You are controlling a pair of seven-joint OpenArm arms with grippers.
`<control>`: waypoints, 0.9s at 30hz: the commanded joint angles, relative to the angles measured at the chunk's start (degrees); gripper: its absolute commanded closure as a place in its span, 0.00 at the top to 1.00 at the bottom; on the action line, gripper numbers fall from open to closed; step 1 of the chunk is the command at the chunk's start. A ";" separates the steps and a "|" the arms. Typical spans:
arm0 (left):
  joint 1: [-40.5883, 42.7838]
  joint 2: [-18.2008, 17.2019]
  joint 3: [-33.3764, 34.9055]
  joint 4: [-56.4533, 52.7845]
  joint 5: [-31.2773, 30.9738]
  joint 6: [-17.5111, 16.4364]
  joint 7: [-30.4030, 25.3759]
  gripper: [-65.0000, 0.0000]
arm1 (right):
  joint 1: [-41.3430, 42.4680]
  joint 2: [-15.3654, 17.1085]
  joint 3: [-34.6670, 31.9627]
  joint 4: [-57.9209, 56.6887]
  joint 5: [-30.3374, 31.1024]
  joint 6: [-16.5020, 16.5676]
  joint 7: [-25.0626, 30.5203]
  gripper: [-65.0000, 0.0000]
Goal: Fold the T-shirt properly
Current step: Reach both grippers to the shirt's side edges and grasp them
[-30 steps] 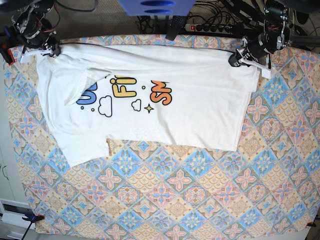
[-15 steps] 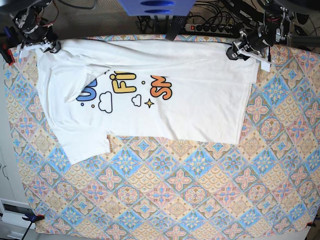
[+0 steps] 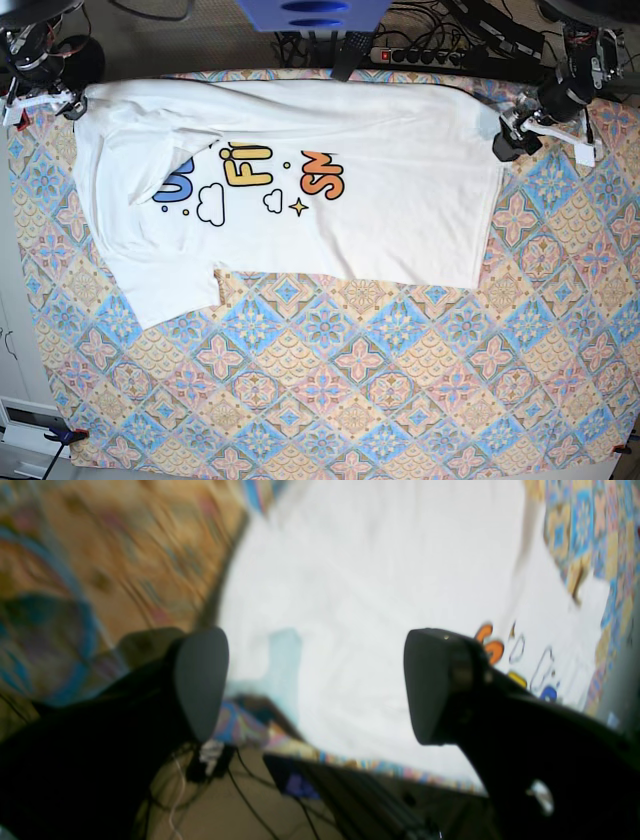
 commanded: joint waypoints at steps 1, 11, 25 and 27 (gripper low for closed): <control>-2.04 -1.09 -0.28 0.08 -0.89 -0.77 0.16 0.83 | -0.14 0.83 0.45 1.65 0.89 0.28 0.66 0.47; -26.21 -2.23 5.61 -19.88 2.36 -0.77 4.21 0.83 | 0.48 1.01 0.45 4.02 0.62 0.19 0.58 0.47; -47.93 1.55 19.14 -38.61 17.57 -0.86 2.01 0.83 | 4.43 1.18 0.10 5.96 0.62 0.19 0.49 0.47; -49.33 1.55 21.43 -39.84 18.54 -0.86 -0.10 0.83 | 4.52 1.45 -0.87 5.87 0.62 0.19 0.49 0.47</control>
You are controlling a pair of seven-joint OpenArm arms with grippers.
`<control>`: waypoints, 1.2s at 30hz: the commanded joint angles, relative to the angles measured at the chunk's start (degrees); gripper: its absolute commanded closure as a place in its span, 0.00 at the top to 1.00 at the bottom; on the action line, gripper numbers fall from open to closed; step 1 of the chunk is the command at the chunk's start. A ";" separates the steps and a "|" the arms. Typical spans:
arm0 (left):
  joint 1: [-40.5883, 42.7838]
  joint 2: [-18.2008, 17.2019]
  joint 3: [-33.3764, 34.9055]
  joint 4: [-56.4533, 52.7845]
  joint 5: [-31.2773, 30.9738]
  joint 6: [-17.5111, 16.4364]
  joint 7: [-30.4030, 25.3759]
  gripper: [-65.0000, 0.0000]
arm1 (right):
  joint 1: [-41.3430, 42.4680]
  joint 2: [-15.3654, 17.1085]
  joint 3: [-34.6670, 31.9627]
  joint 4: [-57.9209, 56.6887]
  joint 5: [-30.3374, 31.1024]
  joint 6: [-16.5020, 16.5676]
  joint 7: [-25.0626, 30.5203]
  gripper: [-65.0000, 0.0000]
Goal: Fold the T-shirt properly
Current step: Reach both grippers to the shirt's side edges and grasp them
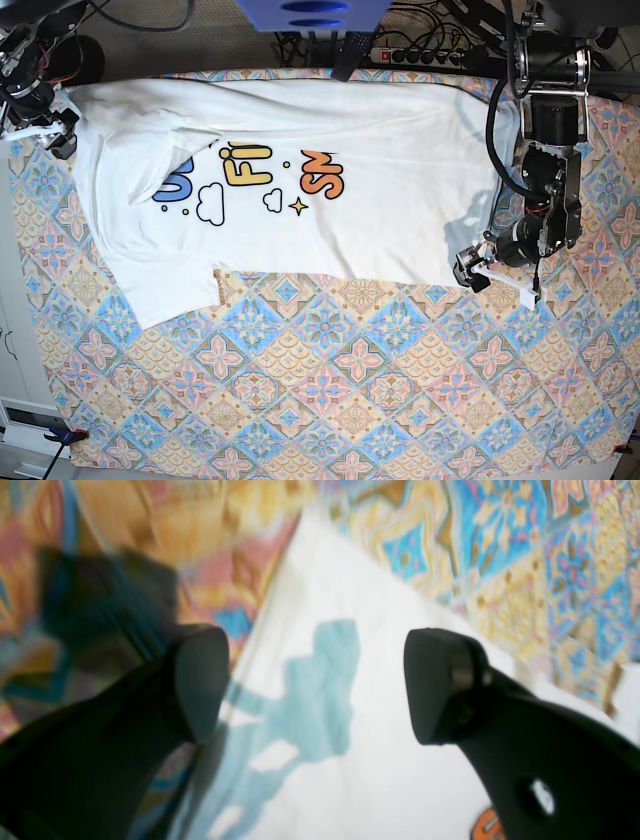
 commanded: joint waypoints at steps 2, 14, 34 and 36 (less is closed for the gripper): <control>-2.85 -0.73 2.14 -1.99 -0.12 -0.29 -1.86 0.83 | 0.79 1.41 -1.05 0.93 0.75 0.30 0.68 0.47; -6.72 2.00 10.14 -12.90 -0.30 -0.38 -7.92 0.80 | 3.16 1.76 -2.37 0.84 0.75 0.30 0.68 0.47; 0.49 -0.46 9.70 0.64 -0.74 -5.13 -4.93 0.00 | 17.93 12.31 -15.47 -10.68 -8.83 0.48 1.12 0.48; 2.16 -1.34 9.70 2.49 -0.74 -5.04 -5.20 0.00 | 20.48 14.68 -18.99 -14.63 -8.83 0.48 1.21 0.48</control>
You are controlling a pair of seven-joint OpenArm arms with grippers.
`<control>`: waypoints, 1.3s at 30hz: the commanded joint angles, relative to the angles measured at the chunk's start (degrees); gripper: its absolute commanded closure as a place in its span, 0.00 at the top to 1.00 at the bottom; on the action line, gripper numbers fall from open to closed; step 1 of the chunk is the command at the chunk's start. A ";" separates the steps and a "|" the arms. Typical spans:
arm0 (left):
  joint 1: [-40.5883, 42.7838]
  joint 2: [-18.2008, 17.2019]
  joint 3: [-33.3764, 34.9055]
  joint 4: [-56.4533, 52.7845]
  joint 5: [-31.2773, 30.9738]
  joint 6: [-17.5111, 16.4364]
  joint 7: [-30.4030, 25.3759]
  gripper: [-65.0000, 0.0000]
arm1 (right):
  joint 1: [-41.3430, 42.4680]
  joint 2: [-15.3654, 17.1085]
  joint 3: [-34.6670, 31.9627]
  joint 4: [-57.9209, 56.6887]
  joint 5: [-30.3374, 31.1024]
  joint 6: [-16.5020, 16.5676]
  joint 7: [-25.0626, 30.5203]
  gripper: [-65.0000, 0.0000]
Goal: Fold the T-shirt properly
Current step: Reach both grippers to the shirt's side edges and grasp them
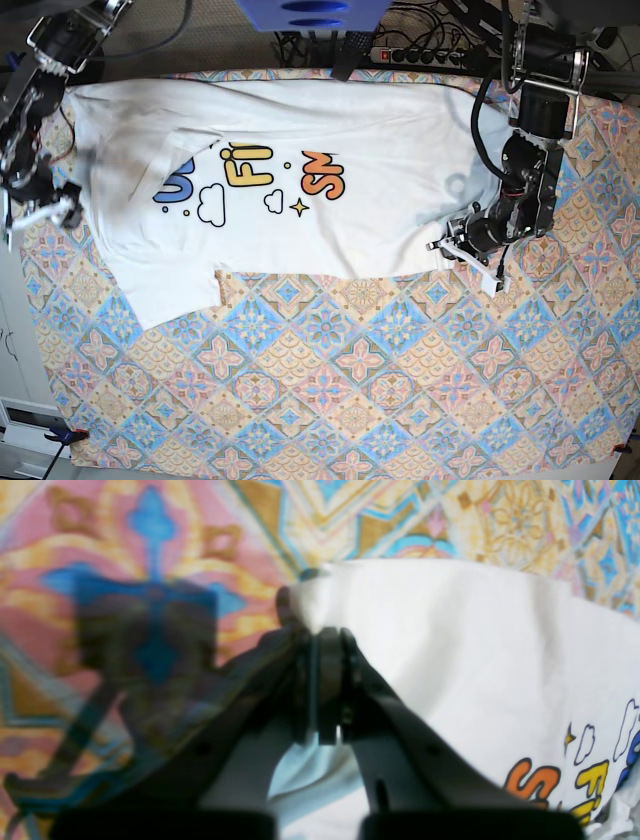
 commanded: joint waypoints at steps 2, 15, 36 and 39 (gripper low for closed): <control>0.77 -1.56 -1.54 2.94 -0.32 -0.17 -0.63 0.00 | 2.55 3.24 -3.05 -3.66 0.57 0.26 1.83 0.48; 10.35 -3.41 -10.07 13.13 -0.32 -0.26 -0.37 0.00 | 16.79 11.95 -31.36 -32.59 0.31 0.26 20.38 0.53; 12.02 -4.38 -10.07 16.56 -0.32 -0.26 -0.28 0.00 | 24.18 11.77 -36.98 -52.19 -16.31 8.35 35.68 0.53; 12.02 -4.38 -10.07 16.56 -0.32 -0.26 -0.28 0.00 | 24.18 11.68 -37.07 -52.19 -16.31 8.35 35.68 0.53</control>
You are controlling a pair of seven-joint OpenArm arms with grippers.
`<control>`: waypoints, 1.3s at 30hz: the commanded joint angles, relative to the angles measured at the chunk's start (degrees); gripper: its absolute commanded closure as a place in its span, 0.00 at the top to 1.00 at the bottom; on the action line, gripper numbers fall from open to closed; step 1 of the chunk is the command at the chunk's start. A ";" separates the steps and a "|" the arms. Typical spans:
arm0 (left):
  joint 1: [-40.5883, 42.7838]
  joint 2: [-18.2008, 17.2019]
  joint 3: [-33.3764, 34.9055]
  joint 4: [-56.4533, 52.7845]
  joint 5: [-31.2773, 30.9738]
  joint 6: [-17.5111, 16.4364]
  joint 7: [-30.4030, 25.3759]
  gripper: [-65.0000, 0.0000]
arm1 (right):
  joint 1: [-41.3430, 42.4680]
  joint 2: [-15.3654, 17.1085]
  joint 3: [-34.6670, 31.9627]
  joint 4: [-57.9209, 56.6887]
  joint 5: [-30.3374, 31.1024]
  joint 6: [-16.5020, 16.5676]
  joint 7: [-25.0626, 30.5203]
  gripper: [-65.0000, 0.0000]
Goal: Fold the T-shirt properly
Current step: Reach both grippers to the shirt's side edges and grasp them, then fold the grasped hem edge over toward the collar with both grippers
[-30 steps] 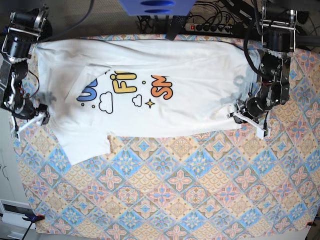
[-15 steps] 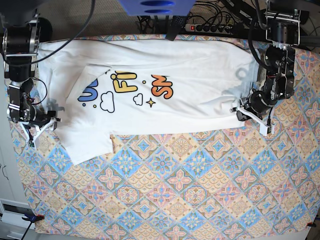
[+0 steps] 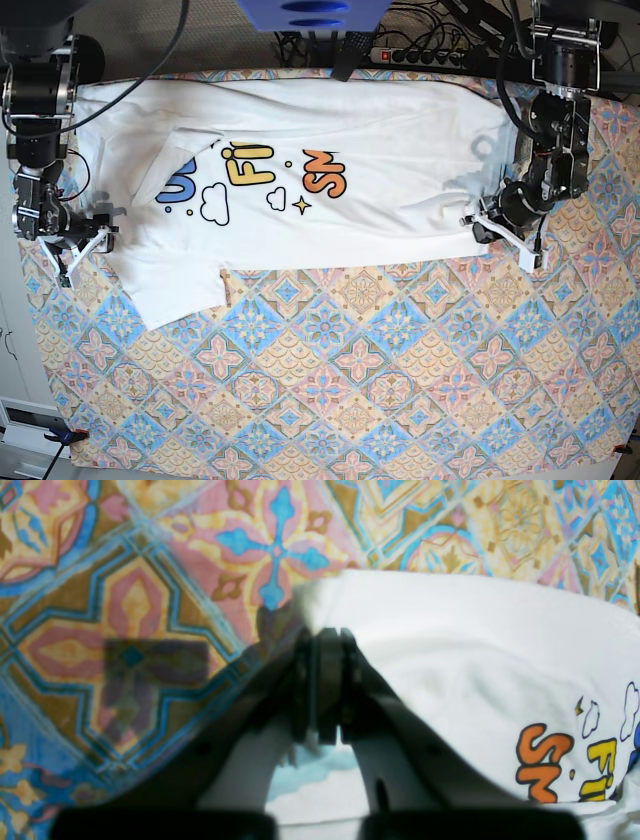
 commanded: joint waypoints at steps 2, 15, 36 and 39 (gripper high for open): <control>-0.77 -0.81 -0.41 1.07 -0.43 -0.19 -0.78 0.00 | 1.03 1.08 0.06 0.46 0.15 -0.05 0.40 0.52; -0.77 -0.81 -0.41 1.07 -0.26 -0.19 -0.78 0.00 | 1.03 -3.14 -0.02 0.46 0.06 0.04 0.49 0.14; 0.47 -2.48 -0.49 1.51 -0.43 -0.19 -1.22 0.00 | -7.23 0.11 7.10 13.30 0.15 8.13 -0.04 0.01; 1.78 -2.92 -0.49 4.32 -0.34 -0.19 -1.22 0.00 | -9.52 0.29 8.33 15.67 0.15 8.13 -0.04 0.01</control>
